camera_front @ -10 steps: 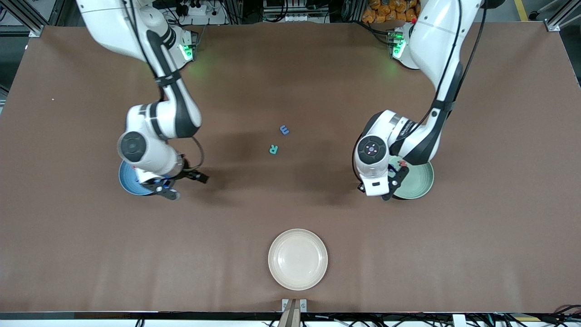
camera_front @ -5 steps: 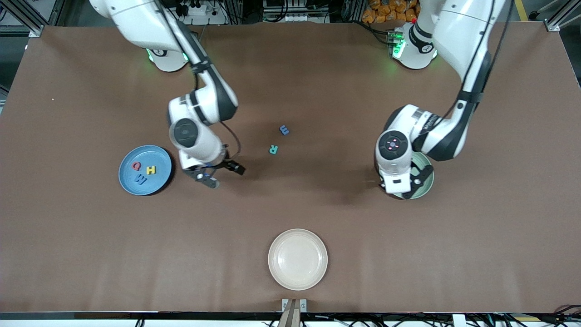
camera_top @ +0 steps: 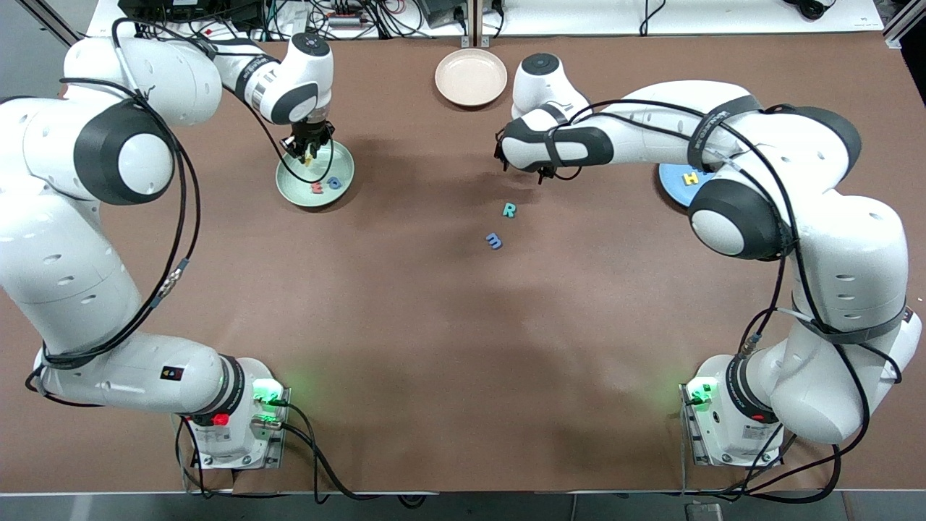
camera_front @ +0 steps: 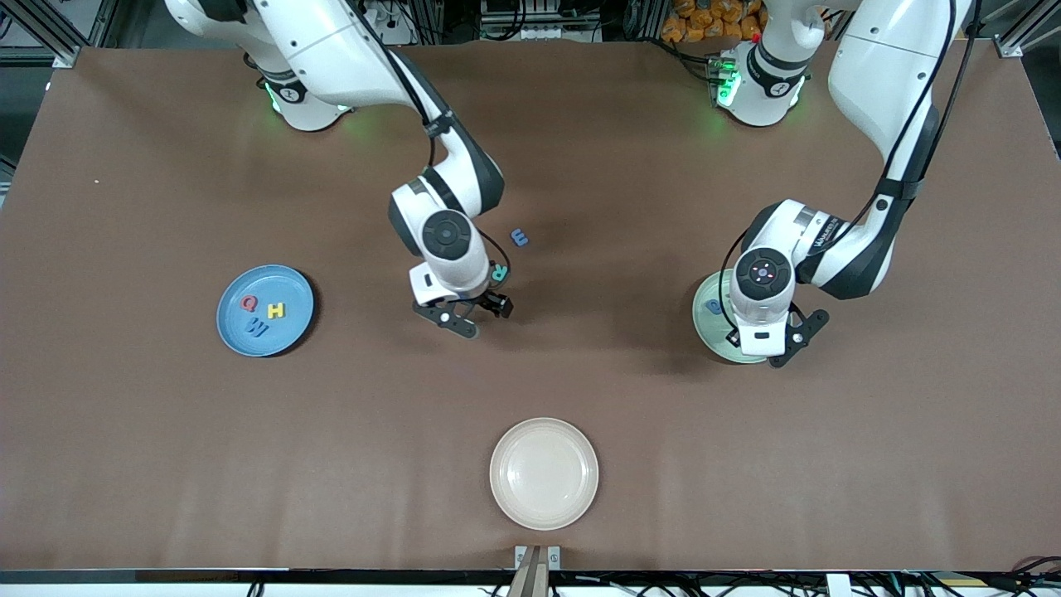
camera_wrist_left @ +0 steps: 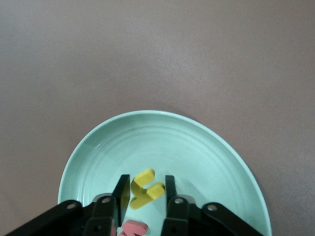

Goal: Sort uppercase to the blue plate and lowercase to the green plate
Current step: 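Release the u onto the green plate while the right gripper reaches the R, then lower the right gripper and grasp the teal R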

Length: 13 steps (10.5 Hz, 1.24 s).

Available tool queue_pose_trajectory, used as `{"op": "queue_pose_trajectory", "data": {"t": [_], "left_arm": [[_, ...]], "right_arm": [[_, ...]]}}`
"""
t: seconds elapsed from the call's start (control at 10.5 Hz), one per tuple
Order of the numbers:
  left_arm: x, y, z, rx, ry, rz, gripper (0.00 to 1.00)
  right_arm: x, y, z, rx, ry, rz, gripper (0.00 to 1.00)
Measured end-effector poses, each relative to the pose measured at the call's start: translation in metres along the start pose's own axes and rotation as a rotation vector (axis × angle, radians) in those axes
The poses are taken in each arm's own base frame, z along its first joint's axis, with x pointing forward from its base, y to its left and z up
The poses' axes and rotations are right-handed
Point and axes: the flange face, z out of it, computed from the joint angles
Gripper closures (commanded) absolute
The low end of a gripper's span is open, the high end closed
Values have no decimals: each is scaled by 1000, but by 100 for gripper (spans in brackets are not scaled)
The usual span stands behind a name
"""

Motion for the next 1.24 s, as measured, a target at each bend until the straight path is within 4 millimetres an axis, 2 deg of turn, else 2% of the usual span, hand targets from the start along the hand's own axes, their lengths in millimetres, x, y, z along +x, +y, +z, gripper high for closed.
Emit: {"op": "queue_pose_trajectory", "data": {"t": [0.1,0.38,0.67,0.86,1.24], "left_arm": [[-3,1,0,-2,-1,11,26],[-3,4,-19,-38,7,6,26],[-8,22,-72,-173,-118,-114,23],[-19,36,-96,-237,-203,-160,3],[-55,54,-100,-246,-259,-131,0]], "right_arm": [[-4,-2,2,-8,6,-16,0],[-22,-11,4,-11,-2,-44,0],[-40,-11,16,14,-12,-33,0],[-47,-8,25,16,-17,-19,0],[-60,-2,25,54,-26,-6,0]]}}
